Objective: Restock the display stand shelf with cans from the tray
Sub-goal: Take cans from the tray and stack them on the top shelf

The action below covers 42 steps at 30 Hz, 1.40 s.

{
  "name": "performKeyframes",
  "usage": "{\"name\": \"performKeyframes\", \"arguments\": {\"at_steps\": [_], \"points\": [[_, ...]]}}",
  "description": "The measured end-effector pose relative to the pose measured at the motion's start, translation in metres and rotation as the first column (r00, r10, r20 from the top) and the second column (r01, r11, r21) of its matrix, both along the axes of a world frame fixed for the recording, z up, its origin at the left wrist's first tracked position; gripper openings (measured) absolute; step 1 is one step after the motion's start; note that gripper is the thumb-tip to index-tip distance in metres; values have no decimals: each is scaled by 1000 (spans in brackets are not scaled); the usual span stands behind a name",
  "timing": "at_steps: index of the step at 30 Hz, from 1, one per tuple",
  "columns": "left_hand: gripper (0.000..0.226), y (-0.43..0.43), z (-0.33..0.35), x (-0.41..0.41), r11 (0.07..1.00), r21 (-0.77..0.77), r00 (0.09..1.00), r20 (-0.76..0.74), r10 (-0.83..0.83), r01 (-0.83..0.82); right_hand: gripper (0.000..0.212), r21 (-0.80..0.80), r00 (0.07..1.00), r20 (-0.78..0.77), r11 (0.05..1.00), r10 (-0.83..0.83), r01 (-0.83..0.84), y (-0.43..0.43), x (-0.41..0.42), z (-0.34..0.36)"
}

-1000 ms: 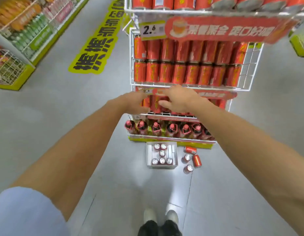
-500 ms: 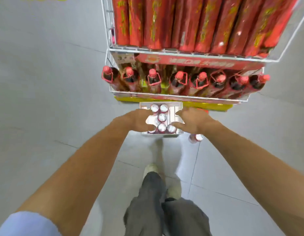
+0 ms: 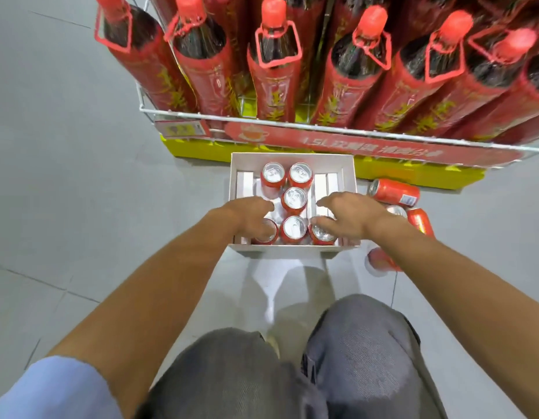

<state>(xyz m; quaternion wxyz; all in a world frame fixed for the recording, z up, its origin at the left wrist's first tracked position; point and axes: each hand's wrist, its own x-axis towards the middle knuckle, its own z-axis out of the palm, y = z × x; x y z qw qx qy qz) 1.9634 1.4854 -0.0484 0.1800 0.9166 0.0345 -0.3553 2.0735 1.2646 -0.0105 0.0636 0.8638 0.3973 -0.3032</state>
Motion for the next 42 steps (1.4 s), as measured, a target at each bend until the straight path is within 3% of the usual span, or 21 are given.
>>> {"name": "performKeyframes", "arguments": {"at_steps": [4,13,17,19,23,25,30,37,42], "points": [[49,-6,-29,-10,1000,-14,999,39,4,-3,55,-14,998,27,999,52,-52,-13,2,-25],[48,-9,-45,-10,999,-18,983,178,43,-40,50,102,996,-76,994,46,-38,-10,19,-40],[28,-6,-47,1,988,-98,972,193,136,-119,36,126,994,-101,991,-34,47,1,34,-48],[22,-3,-49,8,956,-201,936,238,259,-213,35,132,985,-124,982,-120,136,9,41,-53],[50,6,-59,17,844,-393,885,133,446,-366,51,167,904,-268,908,-332,383,15,48,-63],[62,9,-68,18,840,-387,892,88,444,-380,48,161,895,-309,909,-323,384,12,45,-67],[67,12,-76,18,802,-407,861,70,503,-436,68,148,920,-295,938,-260,312,9,37,-69],[58,22,-30,17,748,-508,832,101,545,-427,61,224,964,-191,948,-185,226,13,41,-34],[49,37,72,31,780,-544,848,215,484,-307,60,324,986,-104,933,-130,157,26,60,55]]}}
